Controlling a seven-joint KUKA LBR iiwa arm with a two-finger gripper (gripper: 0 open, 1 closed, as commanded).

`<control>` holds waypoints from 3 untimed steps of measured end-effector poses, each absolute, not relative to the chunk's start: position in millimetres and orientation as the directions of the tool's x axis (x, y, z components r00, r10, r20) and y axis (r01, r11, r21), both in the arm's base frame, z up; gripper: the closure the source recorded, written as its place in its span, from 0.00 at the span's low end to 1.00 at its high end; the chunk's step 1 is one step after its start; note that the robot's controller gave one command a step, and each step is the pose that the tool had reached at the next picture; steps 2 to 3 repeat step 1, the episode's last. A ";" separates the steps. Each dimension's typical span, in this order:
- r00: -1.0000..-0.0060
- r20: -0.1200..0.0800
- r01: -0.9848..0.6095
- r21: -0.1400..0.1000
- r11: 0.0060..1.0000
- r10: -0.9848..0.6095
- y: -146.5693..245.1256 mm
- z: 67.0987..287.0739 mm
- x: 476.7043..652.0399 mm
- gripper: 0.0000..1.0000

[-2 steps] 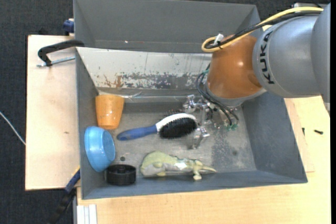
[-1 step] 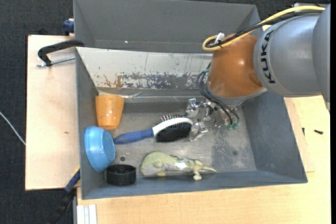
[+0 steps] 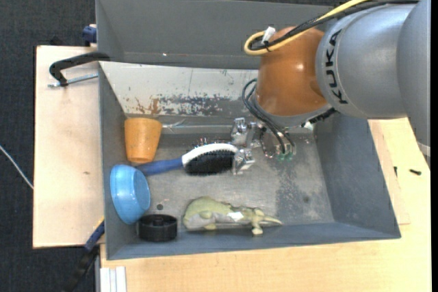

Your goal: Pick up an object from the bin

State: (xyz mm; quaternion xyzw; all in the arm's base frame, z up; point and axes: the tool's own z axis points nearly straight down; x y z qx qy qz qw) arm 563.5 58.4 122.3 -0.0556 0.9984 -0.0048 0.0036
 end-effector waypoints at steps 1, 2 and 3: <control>-0.992 -0.011 -0.123 0.001 0.992 -0.123 79.4 234.8 566.2 1.00; -0.992 -0.011 -0.123 0.001 0.992 -0.123 79.4 234.8 566.2 1.00; -0.992 -0.011 -0.123 0.001 0.992 -0.123 79.4 234.8 566.2 1.00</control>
Offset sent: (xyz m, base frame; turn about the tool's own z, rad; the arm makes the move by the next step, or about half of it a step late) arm 0.0007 0.0199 0.1076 -0.0107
